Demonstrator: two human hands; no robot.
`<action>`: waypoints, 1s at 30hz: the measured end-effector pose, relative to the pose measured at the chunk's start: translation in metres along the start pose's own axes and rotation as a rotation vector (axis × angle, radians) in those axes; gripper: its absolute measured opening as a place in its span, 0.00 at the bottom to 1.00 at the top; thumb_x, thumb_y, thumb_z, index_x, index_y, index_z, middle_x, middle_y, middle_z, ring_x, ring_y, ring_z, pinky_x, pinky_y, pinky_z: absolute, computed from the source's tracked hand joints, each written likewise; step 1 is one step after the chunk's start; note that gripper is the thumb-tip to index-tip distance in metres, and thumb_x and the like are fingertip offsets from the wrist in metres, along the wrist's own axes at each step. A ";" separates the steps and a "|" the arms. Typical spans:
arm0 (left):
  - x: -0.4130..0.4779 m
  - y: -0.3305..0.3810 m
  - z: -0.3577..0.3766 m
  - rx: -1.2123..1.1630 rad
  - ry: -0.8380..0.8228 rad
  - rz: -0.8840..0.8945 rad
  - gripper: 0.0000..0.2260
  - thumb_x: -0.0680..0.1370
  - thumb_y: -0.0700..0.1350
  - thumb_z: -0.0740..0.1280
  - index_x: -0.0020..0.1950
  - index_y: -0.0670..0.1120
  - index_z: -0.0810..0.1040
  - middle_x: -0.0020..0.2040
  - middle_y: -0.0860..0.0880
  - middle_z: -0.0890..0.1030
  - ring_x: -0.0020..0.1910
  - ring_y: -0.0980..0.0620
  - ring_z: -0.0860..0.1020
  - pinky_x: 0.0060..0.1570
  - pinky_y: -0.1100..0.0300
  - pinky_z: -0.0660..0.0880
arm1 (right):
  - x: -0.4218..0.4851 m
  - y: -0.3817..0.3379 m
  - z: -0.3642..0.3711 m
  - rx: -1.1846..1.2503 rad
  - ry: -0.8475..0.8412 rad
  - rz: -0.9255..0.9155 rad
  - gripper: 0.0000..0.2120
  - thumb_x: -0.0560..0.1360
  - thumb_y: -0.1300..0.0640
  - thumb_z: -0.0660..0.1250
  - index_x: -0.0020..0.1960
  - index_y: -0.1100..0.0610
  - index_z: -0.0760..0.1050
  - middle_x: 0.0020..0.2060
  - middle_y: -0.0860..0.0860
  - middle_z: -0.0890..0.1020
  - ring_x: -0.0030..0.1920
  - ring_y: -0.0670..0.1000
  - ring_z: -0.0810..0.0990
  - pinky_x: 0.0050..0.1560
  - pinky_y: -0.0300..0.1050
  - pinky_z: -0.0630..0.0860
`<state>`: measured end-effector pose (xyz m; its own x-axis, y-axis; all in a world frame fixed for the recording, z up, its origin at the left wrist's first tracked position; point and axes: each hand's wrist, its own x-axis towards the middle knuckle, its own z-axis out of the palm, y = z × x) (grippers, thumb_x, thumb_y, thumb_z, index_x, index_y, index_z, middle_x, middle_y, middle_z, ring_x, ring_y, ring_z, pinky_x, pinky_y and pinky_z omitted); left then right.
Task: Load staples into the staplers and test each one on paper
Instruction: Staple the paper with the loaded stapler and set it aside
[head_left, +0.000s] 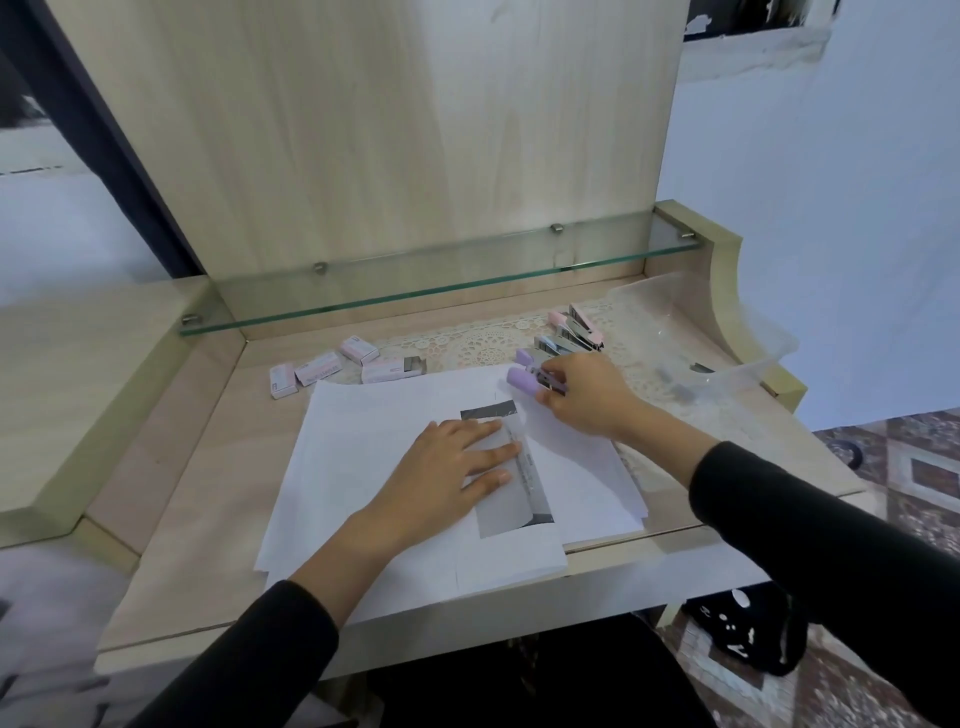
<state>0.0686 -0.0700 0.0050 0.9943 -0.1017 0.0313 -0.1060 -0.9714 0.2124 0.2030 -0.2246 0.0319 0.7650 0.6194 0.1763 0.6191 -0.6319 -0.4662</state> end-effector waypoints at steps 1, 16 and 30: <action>0.000 -0.001 0.000 -0.017 -0.002 -0.002 0.24 0.75 0.65 0.47 0.68 0.61 0.66 0.73 0.56 0.63 0.71 0.53 0.60 0.71 0.49 0.56 | 0.004 0.000 0.004 -0.043 0.025 0.007 0.24 0.76 0.43 0.58 0.29 0.57 0.58 0.24 0.51 0.61 0.25 0.49 0.59 0.26 0.42 0.55; -0.002 -0.002 0.001 -0.111 0.047 -0.042 0.22 0.77 0.58 0.58 0.71 0.55 0.64 0.72 0.56 0.63 0.69 0.55 0.60 0.71 0.55 0.55 | 0.018 0.009 0.017 -0.038 0.261 -0.069 0.23 0.71 0.41 0.65 0.39 0.62 0.81 0.35 0.55 0.78 0.38 0.56 0.76 0.35 0.45 0.70; 0.002 0.001 -0.006 0.152 -0.044 0.026 0.21 0.79 0.60 0.46 0.72 0.62 0.56 0.73 0.53 0.57 0.69 0.52 0.56 0.67 0.57 0.54 | 0.022 0.002 0.008 -0.072 0.158 0.025 0.20 0.72 0.43 0.64 0.48 0.59 0.80 0.44 0.56 0.81 0.43 0.55 0.77 0.41 0.45 0.74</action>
<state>0.0707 -0.0695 0.0106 0.9911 -0.1331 -0.0091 -0.1323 -0.9893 0.0621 0.2193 -0.2085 0.0283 0.7953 0.5258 0.3018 0.6062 -0.6814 -0.4101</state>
